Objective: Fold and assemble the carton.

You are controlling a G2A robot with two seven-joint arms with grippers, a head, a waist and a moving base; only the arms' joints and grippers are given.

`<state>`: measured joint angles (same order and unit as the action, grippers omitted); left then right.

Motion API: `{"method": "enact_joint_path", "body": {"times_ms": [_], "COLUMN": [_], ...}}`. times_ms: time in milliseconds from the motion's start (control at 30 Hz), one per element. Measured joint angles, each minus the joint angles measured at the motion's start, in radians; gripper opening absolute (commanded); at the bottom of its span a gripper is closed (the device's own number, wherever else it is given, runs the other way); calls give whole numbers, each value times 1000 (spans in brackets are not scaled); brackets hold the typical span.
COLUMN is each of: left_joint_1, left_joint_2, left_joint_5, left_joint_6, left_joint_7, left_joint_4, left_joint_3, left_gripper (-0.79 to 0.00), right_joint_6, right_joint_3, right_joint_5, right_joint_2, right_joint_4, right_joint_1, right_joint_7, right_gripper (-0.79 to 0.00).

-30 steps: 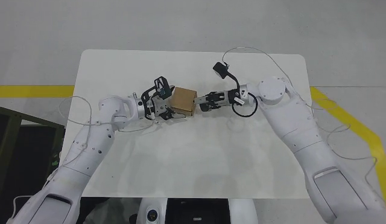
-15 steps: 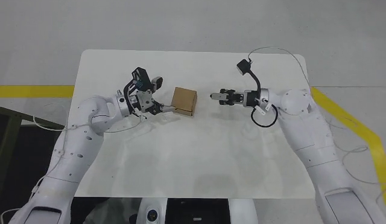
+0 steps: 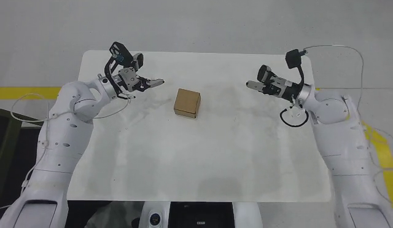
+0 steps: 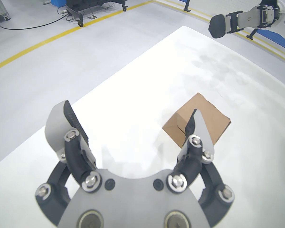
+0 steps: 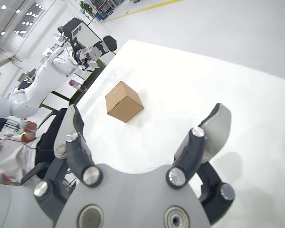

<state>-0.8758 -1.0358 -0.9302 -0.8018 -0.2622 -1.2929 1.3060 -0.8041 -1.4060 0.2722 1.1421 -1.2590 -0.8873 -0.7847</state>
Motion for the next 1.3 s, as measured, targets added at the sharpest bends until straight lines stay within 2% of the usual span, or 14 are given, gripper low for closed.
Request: {"method": "enact_joint_path", "body": {"times_ms": [167,467,1300], "left_joint_1": [8,-5,-14], "left_joint_2": [4,11,13], "left_joint_5": [29,47,56], "left_joint_6": [19,32,36], "left_joint_7": [1,5,11], "left_joint_4": [22,-10,-23], "left_joint_3": [22,48,54], "left_gripper": [0,0,-1], "right_joint_6": [26,71,71], "right_joint_3": [-73,-115,-114], "right_joint_5": [204,363,363], "right_joint_2": [-18,-32,-32], "right_joint_4": [-83,-149,-149], "right_joint_1": [-34,-57,-58], "right_joint_7": [127,234,235], "right_gripper": [0,0,0]}}
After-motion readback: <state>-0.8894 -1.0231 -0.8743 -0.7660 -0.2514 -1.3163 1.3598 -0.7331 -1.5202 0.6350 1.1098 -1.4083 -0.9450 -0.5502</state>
